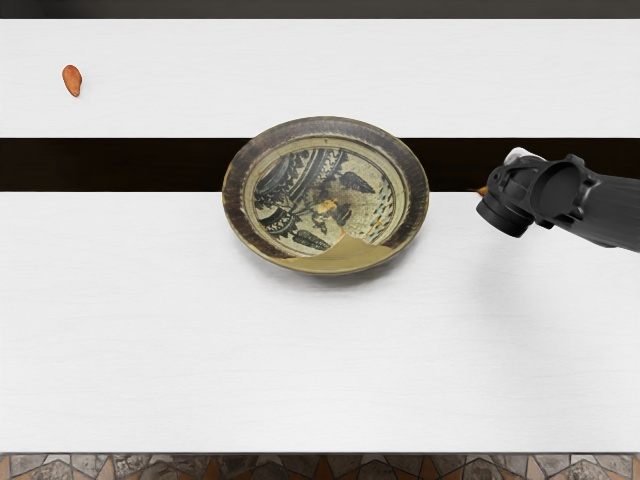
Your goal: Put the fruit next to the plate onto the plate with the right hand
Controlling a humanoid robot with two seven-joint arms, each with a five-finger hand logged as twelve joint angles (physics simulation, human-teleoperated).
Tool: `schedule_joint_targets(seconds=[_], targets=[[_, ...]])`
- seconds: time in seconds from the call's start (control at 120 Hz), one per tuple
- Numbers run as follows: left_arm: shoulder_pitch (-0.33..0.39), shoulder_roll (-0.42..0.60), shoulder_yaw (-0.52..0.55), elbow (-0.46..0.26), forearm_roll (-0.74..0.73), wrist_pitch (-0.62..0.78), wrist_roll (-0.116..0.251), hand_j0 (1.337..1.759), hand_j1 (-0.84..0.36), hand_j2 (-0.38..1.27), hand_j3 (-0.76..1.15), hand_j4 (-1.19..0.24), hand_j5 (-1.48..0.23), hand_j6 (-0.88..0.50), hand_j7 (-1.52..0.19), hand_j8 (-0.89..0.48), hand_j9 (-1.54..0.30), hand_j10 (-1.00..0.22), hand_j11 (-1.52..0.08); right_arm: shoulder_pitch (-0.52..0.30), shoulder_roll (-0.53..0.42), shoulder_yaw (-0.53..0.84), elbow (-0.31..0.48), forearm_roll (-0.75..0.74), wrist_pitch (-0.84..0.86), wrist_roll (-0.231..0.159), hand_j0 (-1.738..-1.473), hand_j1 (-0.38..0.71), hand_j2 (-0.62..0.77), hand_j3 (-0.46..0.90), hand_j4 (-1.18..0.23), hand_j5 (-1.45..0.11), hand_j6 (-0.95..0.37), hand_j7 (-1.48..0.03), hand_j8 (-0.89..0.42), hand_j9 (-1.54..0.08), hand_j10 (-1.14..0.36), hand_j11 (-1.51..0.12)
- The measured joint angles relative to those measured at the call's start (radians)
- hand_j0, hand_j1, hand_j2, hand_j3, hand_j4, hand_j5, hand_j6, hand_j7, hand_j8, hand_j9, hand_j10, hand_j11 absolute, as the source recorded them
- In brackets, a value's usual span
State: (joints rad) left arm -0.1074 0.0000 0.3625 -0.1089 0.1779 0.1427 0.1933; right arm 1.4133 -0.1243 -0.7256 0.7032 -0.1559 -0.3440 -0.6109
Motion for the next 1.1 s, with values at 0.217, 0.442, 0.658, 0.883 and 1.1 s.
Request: schedule_joint_targets(seconds=[0.217, 0.442, 0.658, 0.883, 1.1], targets=[[0.000, 0.000, 0.000, 0.000, 0.000, 0.000, 0.000, 1.658, 0.35, 0.00, 0.00, 0.00, 0.00, 0.00, 0.00, 0.00, 0.00, 0.00, 0.00, -0.002, 0.000, -0.001, -0.002, -0.003, 0.002, 0.000, -1.658, 0.19, -0.09, 0.00, -0.45, -0.59, -0.45, -0.59, -0.42, -0.59, -0.45, -0.59], [0.000, 0.000, 0.000, 0.000, 0.000, 0.000, 0.000, 1.658, 0.35, 0.00, 0.00, 0.00, 0.00, 0.00, 0.00, 0.00, 0.00, 0.00, 0.00, -0.003, 0.000, -0.001, -0.003, -0.003, 0.007, 0.000, -1.658, 0.20, -0.09, 0.00, -0.47, -0.60, -0.46, -0.60, -0.43, -0.60, -0.46, -0.60], [0.000, 0.000, 0.000, 0.000, 0.000, 0.000, 0.000, 1.658, 0.35, 0.00, 0.00, 0.00, 0.00, 0.00, 0.00, 0.00, 0.00, 0.00, 0.00, -0.004, 0.000, -0.002, -0.004, -0.003, 0.014, 0.000, -1.658, 0.23, -0.09, 0.00, -0.50, -0.62, -0.49, -0.64, -0.44, -0.64, -0.49, -0.64], [0.000, 0.000, 0.000, 0.000, 0.000, 0.000, 0.000, 1.658, 0.35, 0.00, 0.00, 0.00, 0.00, 0.00, 0.00, 0.00, 0.00, 0.00, 0.00, -0.004, 0.000, -0.002, -0.008, -0.002, 0.021, 0.000, -1.657, 0.25, -0.05, 0.00, -0.52, -0.66, -0.49, -0.67, -0.44, -0.67, -0.52, -0.67], [0.000, 0.000, 0.000, 0.000, 0.000, 0.000, 0.000, 1.658, 0.35, 0.00, 0.00, 0.00, 0.00, 0.00, 0.00, 0.00, 0.00, 0.00, 0.00, -0.004, 0.000, -0.002, -0.011, -0.002, 0.024, 0.000, -1.657, 0.27, 0.00, 0.00, -0.53, -0.70, -0.48, -0.70, -0.43, -0.70, -0.53, -0.70]])
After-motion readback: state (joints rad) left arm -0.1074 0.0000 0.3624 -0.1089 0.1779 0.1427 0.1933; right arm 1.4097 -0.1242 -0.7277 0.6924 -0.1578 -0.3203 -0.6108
